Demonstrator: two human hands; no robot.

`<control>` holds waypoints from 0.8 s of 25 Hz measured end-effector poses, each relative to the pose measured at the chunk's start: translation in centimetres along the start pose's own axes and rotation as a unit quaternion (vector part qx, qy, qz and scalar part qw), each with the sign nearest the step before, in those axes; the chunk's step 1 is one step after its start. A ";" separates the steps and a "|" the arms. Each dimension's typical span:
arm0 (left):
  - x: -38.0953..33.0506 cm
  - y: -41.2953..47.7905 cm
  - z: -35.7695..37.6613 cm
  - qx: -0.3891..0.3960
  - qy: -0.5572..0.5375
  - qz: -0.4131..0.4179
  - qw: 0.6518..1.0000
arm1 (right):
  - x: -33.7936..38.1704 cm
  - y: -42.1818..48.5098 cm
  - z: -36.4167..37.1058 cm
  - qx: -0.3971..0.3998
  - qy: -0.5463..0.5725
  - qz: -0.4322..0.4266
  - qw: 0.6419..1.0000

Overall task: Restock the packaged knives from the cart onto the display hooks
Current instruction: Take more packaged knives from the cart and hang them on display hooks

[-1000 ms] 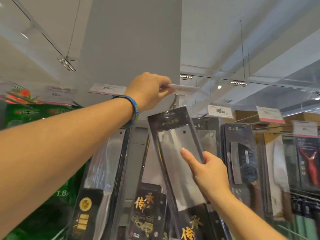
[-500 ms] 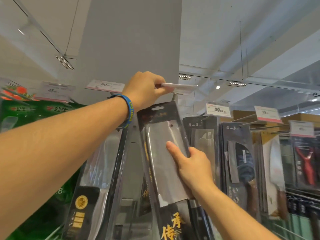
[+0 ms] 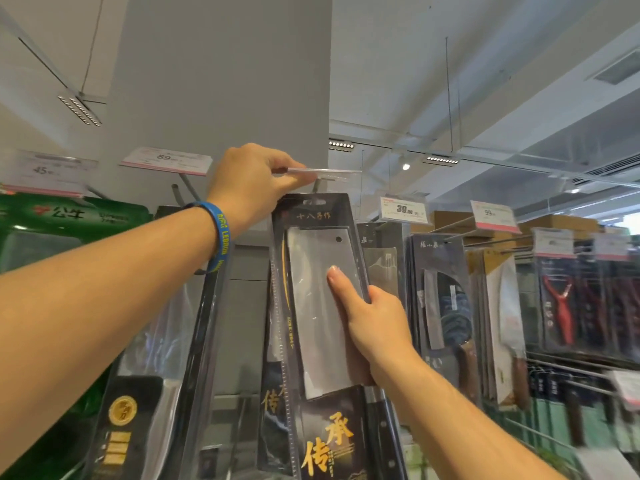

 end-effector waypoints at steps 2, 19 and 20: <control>0.2 -0.1 0.1 -0.009 -0.002 0.000 1.000 | -0.4 0.1 0.2 0.015 0.008 0.021 1.000; 0.3 -0.1 0.1 0.000 -0.033 -0.023 0.999 | 0.8 -0.3 -2.1 -0.038 -0.021 0.002 0.999; 0.3 0.0 0.1 0.002 -0.034 -0.026 0.999 | 1.2 -0.3 -2.0 -0.042 -0.039 -0.009 0.998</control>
Point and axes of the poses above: each hand's wrist, its own y-axis towards the middle knuckle, its own z-axis out of the palm, x = y × z, the point moved 8 cm from there along y, towards the middle knuckle, and after that the axes turned 7 degrees about z, right-handed, at the moved point
